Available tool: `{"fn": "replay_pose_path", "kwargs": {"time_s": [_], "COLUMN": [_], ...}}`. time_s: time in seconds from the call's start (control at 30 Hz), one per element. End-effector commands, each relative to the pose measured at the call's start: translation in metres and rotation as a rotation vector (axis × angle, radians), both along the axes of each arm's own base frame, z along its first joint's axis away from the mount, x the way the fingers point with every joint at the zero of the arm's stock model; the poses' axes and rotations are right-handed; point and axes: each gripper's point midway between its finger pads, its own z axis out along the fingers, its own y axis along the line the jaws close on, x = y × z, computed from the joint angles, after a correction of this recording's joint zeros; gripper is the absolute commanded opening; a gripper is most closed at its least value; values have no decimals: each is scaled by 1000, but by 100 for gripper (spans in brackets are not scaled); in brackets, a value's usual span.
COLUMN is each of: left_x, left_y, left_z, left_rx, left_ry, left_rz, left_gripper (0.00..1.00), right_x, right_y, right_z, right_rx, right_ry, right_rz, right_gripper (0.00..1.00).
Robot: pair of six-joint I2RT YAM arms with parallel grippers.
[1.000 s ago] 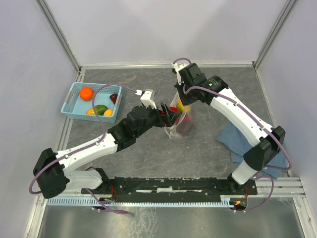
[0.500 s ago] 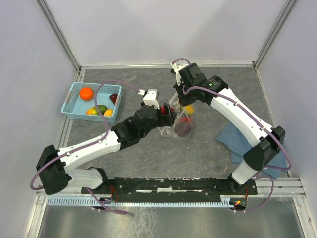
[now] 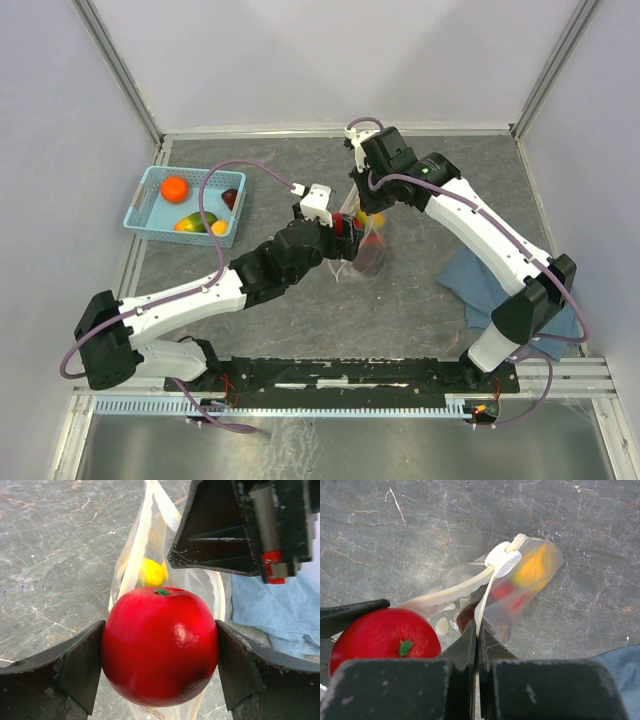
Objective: Place the food in the zip-top bag and seal the zipper
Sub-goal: Place the fake fruit in the zipper food storage bag.
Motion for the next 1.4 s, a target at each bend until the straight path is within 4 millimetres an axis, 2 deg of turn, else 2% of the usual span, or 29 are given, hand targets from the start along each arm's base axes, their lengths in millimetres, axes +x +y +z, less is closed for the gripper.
{"fn": "replay_pose_path", "kwargs": {"time_s": [0.0,0.2,0.37,0.63,0.87,1.1,1.23,1.37], "left_x": [15,28,35,31,21,25,18,8], "left_y": [10,35,59,37,32,20,4,6], "left_z": [1,-19,-18,4,27,31,36,50], "left_rx": [52,171,192,106,-2,-26,-83,-150], "left_ry": [-61,-12,2,-22,-41,-3,19,5], "left_rz": [89,261,427,302,232,220,144,101], "left_gripper": [43,42,42,44,46,45,44,44], "right_x": [1,1,0,1,2,1,1,1], "right_y": [4,4,5,6,6,9,7,6], "right_z": [27,27,26,23,20,22,21,20], "right_rx": [72,73,79,75,73,89,85,79], "right_ry": [-66,-66,-63,-60,-58,-60,-59,-59], "right_rz": [2,3,8,10,13,20,17,15], "right_gripper": [2,2,2,1,2,2,2,2]}}
